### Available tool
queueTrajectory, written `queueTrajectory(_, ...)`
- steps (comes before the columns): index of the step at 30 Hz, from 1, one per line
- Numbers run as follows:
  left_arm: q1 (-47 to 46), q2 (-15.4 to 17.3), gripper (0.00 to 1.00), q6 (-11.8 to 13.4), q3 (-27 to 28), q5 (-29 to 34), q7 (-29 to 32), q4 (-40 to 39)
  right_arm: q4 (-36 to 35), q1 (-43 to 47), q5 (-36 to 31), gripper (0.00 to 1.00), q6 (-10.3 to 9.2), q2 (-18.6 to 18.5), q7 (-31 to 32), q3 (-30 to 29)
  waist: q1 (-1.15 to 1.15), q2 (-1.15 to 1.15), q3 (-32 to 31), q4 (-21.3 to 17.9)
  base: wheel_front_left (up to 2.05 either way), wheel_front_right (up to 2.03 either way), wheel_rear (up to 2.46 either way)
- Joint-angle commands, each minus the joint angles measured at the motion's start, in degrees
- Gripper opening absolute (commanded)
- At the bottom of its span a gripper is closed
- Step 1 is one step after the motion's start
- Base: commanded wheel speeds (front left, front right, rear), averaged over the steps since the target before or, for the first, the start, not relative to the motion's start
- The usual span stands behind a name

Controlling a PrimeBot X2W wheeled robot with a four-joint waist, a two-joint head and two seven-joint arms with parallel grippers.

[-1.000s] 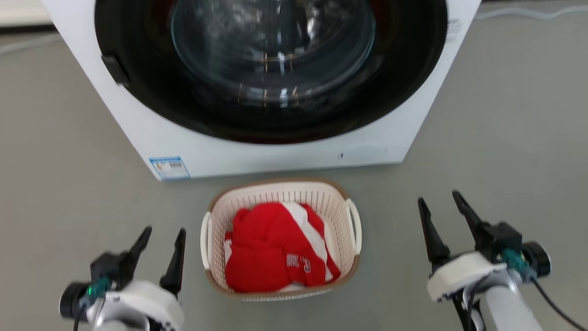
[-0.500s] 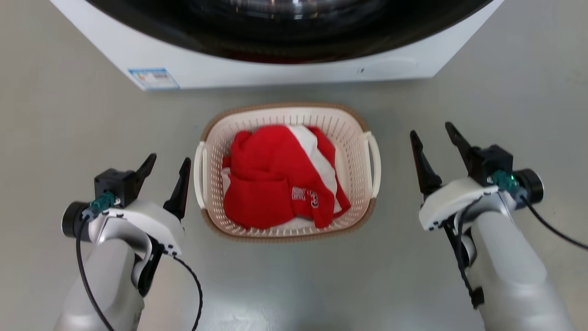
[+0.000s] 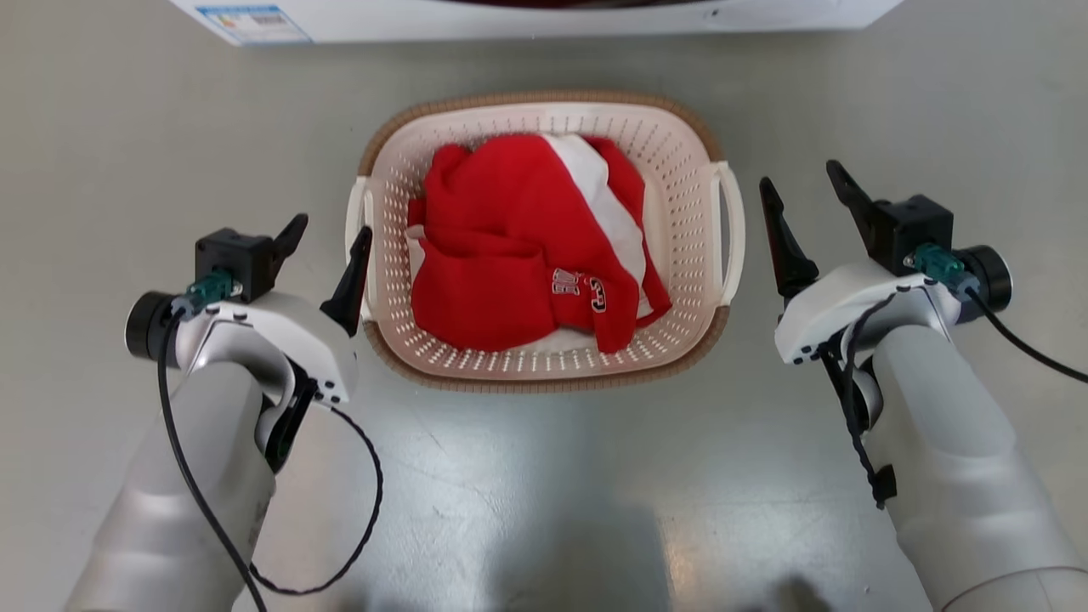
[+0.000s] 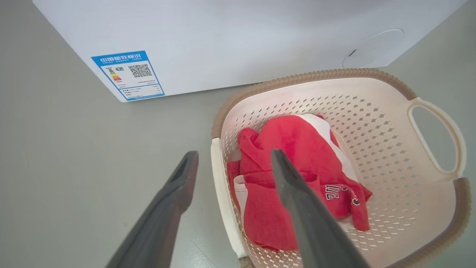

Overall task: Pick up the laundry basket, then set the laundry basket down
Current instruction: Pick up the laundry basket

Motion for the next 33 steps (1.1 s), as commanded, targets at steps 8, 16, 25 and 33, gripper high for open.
queueTrajectory(8, -4.5, 2.5, 1.0, -0.2, -0.3, 0.1, -0.4, 1.4, 0.2, -1.9, 1.2, 1.0, 0.36, 0.6, -0.8, 3.2, 0.0, 0.0, 5.6, 0.7, 0.0, 0.0, 0.0)
queueTrajectory(16, -6.4, 2.5, 1.0, -0.2, 0.2, 1.5, -0.4, 2.8, 0.2, -3.1, 1.5, 1.0, 0.36, 0.6, -0.8, 3.4, 0.0, 0.0, 8.3, 0.8, 0.0, 0.0, 0.0)
queueTrajectory(25, -8.0, 1.7, 1.0, -0.2, -0.3, 1.9, -0.4, 3.5, 0.3, -3.6, 0.0, 1.0, 0.36, 0.6, -0.8, 1.5, 0.0, 0.0, 11.1, 1.6, 0.0, 0.0, 0.0)
queueTrajectory(33, -9.6, 0.6, 1.0, -0.2, -1.4, 1.6, -0.4, 5.7, 2.2, -4.6, 0.1, 1.0, 0.36, 0.6, -0.8, 0.7, 0.0, 0.0, 13.2, 3.0, 0.0, 0.0, 0.0)
